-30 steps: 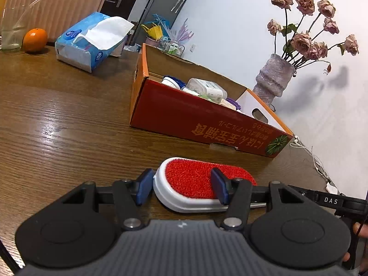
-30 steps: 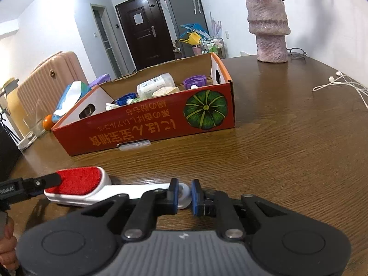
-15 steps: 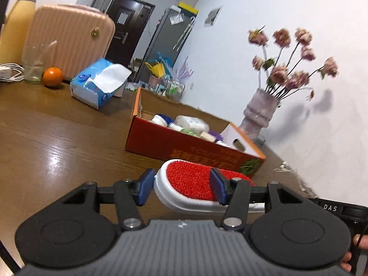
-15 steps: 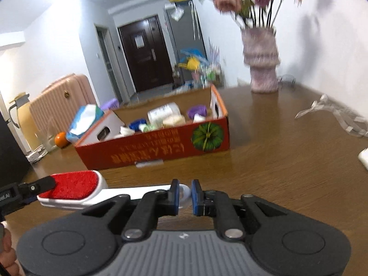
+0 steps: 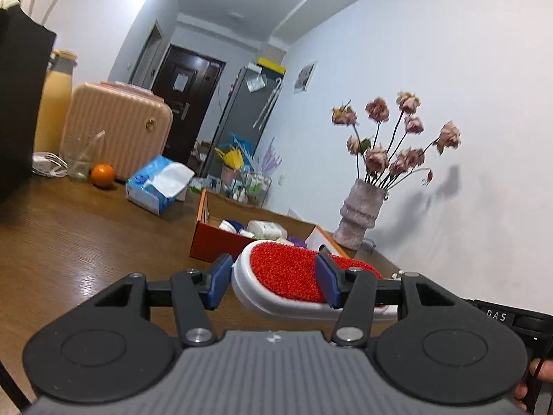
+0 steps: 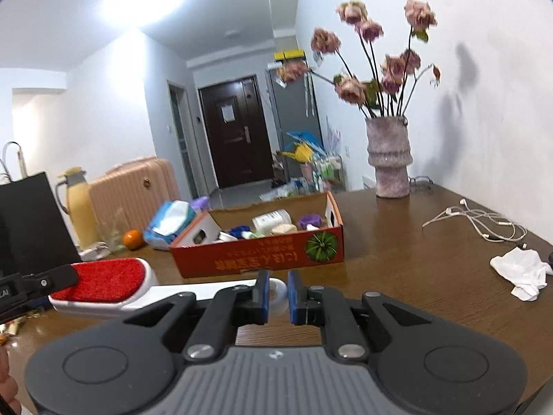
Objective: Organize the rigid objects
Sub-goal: 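Lift the lint brush with the left tool and carry it over the box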
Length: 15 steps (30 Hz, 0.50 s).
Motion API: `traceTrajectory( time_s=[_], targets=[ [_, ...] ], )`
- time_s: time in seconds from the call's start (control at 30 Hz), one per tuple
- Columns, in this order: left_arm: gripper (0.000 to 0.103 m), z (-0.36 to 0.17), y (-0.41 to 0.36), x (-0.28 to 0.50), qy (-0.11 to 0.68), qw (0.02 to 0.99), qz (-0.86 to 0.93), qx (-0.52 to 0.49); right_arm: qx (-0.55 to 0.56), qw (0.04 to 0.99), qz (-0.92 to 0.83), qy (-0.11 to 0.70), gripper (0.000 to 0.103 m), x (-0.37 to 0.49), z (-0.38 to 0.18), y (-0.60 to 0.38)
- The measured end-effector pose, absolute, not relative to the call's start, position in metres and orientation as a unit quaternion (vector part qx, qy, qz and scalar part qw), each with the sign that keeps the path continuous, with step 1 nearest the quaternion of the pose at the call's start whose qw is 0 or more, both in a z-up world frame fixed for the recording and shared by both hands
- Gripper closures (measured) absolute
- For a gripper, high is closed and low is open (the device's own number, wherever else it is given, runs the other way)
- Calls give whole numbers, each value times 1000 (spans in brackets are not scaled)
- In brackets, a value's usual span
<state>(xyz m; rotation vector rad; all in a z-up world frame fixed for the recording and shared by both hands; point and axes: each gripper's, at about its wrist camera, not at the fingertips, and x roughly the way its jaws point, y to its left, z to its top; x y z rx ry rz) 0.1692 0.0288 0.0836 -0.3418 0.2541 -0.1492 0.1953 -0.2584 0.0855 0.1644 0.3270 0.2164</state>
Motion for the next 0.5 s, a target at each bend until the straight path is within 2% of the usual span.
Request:
traceTrajectory(
  time_s=[0.5],
  targets=[
    [50,118,16,83,71,980,-95,-158,90,986,108,87,92,95,111,-274]
  ],
)
